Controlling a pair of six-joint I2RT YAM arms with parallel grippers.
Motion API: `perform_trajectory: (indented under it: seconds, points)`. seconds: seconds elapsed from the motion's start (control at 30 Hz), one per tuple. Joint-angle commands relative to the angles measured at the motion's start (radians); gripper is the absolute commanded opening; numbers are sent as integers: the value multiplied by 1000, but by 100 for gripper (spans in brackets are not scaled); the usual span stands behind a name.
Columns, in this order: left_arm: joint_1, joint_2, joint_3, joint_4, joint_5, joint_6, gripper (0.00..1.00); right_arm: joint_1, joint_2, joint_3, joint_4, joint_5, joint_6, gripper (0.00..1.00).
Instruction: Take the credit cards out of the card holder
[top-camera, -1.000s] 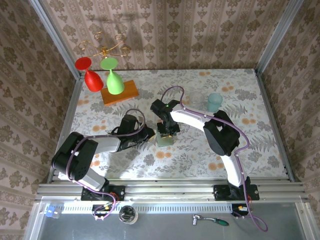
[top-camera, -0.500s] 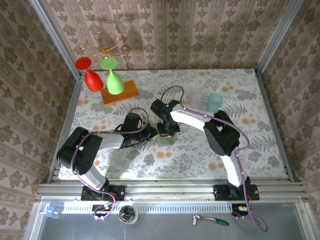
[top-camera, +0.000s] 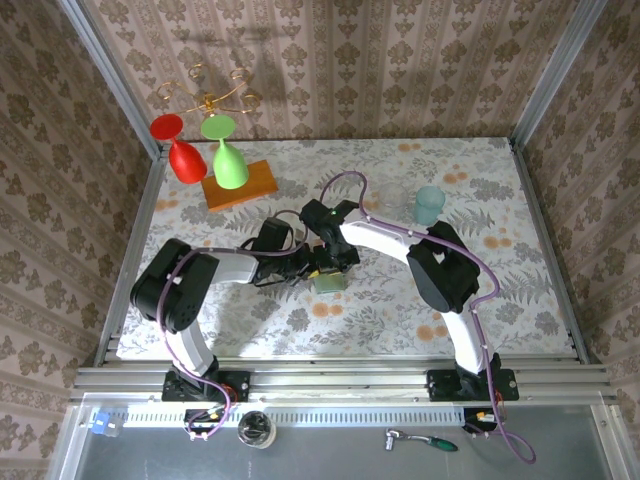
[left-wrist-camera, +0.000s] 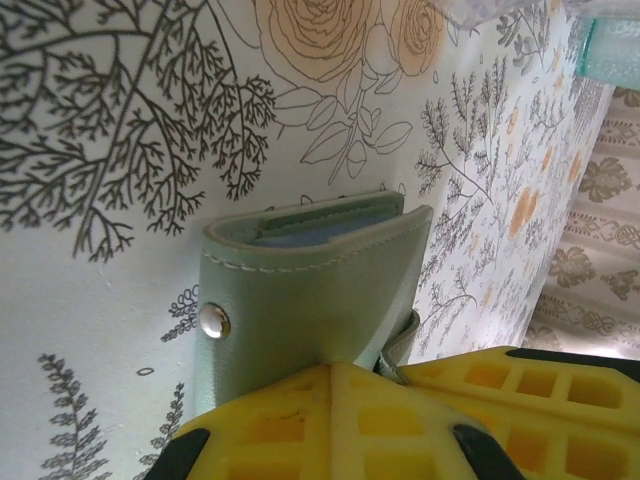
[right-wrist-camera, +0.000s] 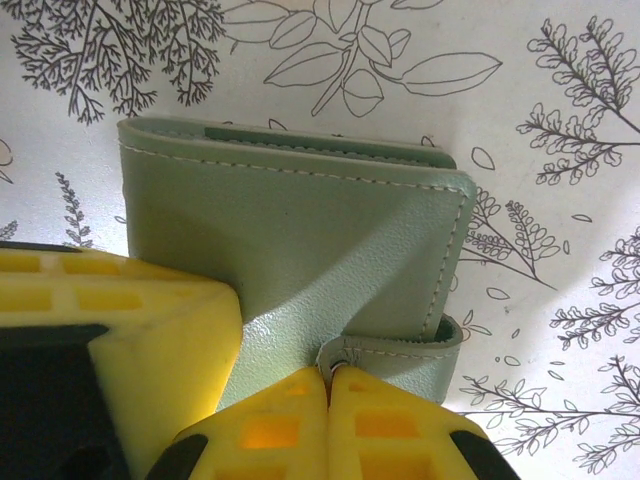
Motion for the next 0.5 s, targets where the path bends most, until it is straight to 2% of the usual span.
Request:
perform_trajectory:
  seconds: [0.0, 0.47]
  points:
    - [7, 52, -20, -130, -18, 56, 0, 2, 28, -17, -73, 118, -22, 0]
    - [10, 138, -26, -169, -20, 67, 0, -4, -1, -22, -153, 298, -31, 0]
